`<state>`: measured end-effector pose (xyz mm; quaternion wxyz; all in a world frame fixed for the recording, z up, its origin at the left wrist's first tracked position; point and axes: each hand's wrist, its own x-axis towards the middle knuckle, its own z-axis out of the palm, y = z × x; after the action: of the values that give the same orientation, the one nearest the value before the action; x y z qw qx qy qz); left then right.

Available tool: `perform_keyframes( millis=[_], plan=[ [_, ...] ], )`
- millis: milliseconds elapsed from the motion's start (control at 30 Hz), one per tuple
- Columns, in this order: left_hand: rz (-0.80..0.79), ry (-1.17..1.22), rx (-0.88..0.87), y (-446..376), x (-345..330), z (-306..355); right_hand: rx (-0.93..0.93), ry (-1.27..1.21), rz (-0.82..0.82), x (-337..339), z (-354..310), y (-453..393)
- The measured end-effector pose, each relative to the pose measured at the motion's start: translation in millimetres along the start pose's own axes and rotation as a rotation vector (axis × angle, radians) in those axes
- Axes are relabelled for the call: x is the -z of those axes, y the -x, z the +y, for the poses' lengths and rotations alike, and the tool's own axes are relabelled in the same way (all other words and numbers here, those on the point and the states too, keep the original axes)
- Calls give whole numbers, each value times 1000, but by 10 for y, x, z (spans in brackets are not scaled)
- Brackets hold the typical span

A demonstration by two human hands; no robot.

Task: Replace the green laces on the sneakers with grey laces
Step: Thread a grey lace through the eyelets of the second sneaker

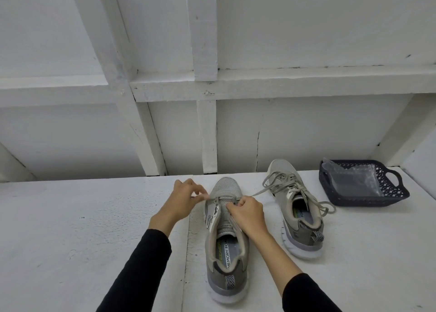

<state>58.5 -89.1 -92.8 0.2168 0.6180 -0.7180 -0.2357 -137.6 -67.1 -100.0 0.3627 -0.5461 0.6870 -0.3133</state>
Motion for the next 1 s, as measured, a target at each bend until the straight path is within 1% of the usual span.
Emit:
perform_keyframes(
  millis=[33, 100, 133, 167, 200, 233, 267, 333, 367, 400, 433, 467, 533, 567, 600, 633, 667, 700, 733, 867, 933, 1000],
  plan=[
    [-14, -44, 1, -13, -30, -6, 2, -7, 2, -4, -2, -1],
    [16, -52, 44, -34, -74, 2, 2, -20, 9, -8, -3, 0],
    [21, -28, 92, -44, -93, 13, 3, -30, 13, -4, 2, -3],
    [6, 52, 141, -43, -113, 34, 4, -39, 14, 1, 13, -7],
    [-14, 209, 177, -28, -113, 86, 5, -46, 16, 4, 24, -10],
    [-15, 431, 219, -7, -96, 149, 6, -53, 19, 4, 34, -10],
    [15, 701, 264, 0, -73, 216, 8, -58, 22, 4, 45, -13],
    [141, 1291, 363, 12, -1, 299, 10, -70, 21, -4, 58, -9],
    [214, 1493, 403, 17, 37, 316, 10, -75, 22, -7, 60, -6],
    [281, 1574, 427, 11, 53, 298, 10, -76, 24, -7, 60, -2],
    [328, 1469, 432, 9, 61, 275, 9, -75, 26, -8, 58, -3],
    [349, 1205, 406, 22, 65, 249, 9, -73, 27, -11, 56, -3],
    [297, 622, 227, 39, 23, 197, 14, -72, 27, -23, 54, -8],
    [220, 419, 126, 24, -3, 174, 15, -71, 30, -29, 56, -13],
    [126, 263, 58, 3, -34, 150, 15, -68, 33, -36, 59, -17],
    [34, 132, 17, -18, -66, 126, 13, -66, 36, -41, 62, -21],
    [-44, 50, 19, -29, -86, 113, 10, -67, 37, -44, 66, -24],
    [-98, 28, 52, -36, -95, 98, 8, -69, 38, -46, 70, -26],
    [-118, 50, 92, -38, -95, 87, 8, -71, 38, -47, 73, -27],
    [-48, 274, 167, -7, -45, 116, 18, -87, 38, -36, 79, -29],
    [18, 549, 242, 20, -13, 135, 17, -104, 31, -35, 94, -29],
    [127, 993, 354, 25, 43, 77, 17, -106, 26, -38, 100, -24]
  ],
)
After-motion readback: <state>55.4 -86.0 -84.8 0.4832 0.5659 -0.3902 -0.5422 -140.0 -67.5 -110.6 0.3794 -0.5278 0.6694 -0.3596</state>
